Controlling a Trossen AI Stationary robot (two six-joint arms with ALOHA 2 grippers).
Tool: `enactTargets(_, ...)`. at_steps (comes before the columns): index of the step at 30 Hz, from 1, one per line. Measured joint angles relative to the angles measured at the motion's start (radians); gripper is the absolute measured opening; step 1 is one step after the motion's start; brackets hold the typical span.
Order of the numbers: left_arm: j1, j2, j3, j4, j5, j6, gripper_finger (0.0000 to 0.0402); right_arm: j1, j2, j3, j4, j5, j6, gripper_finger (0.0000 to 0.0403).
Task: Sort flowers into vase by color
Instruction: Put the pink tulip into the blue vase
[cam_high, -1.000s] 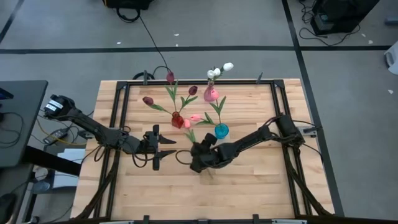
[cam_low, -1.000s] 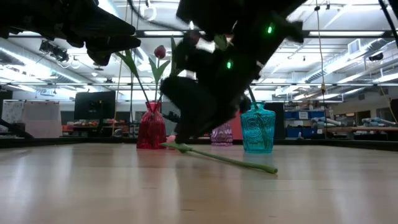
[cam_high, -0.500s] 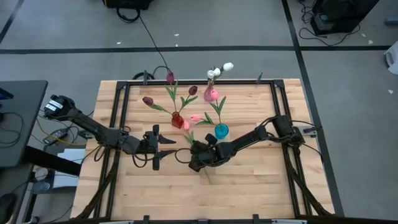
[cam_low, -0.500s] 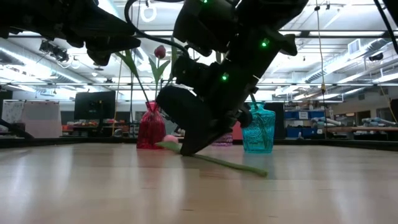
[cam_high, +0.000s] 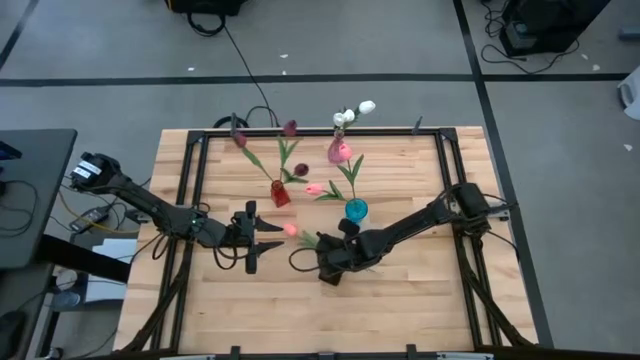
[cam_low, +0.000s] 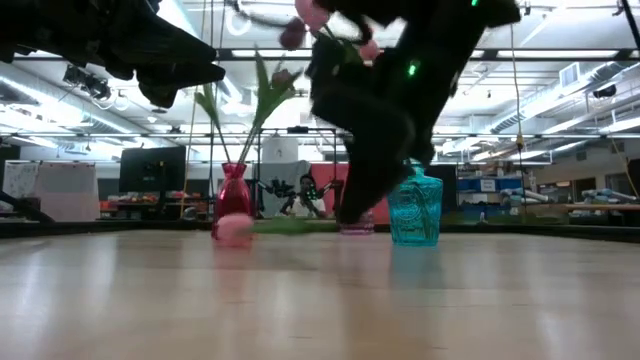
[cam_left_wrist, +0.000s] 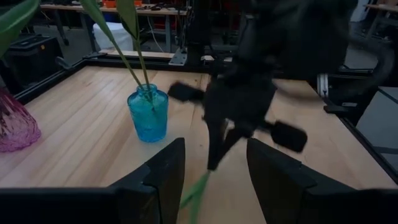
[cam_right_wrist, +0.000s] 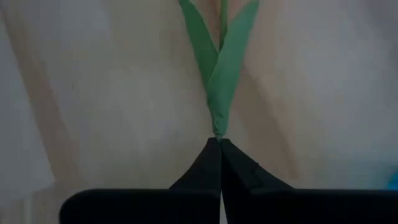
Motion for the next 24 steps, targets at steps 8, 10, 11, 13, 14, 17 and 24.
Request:
enactTargets(8,0.000,0.000,0.000,0.001,0.000,-0.018,0.0177,0.018,-0.175,-0.163,0.067,0.104,-0.028,0.0002)
enactTargets(10,0.000,0.000,0.000,0.001,0.000,-0.018,0.0177,0.021,-0.245,-0.252,0.166,0.121,-0.050,0.0002)
enactTargets(11,0.000,0.000,0.000,0.001,0.000,-0.018,0.0177,0.022,-0.284,-0.303,0.224,0.117,-0.064,0.0002)
enactTargets(13,0.000,0.000,0.000,0.001,0.000,-0.018,0.0177,0.022,-0.363,-0.412,0.350,0.107,-0.077,0.0002)
enactTargets(14,0.000,0.000,0.000,0.001,0.000,-0.018,0.0177,0.022,-0.406,-0.465,0.406,0.107,-0.077,0.0002)
enactTargets(17,0.000,0.000,0.000,0.002,0.000,-0.018,0.0177,0.022,-0.526,-0.620,0.586,0.128,-0.079,0.0002)
enactTargets(24,0.000,0.000,0.000,0.014,0.011,0.000,0.0178,0.059,-0.676,-0.897,1.159,0.080,-0.302,0.0002)
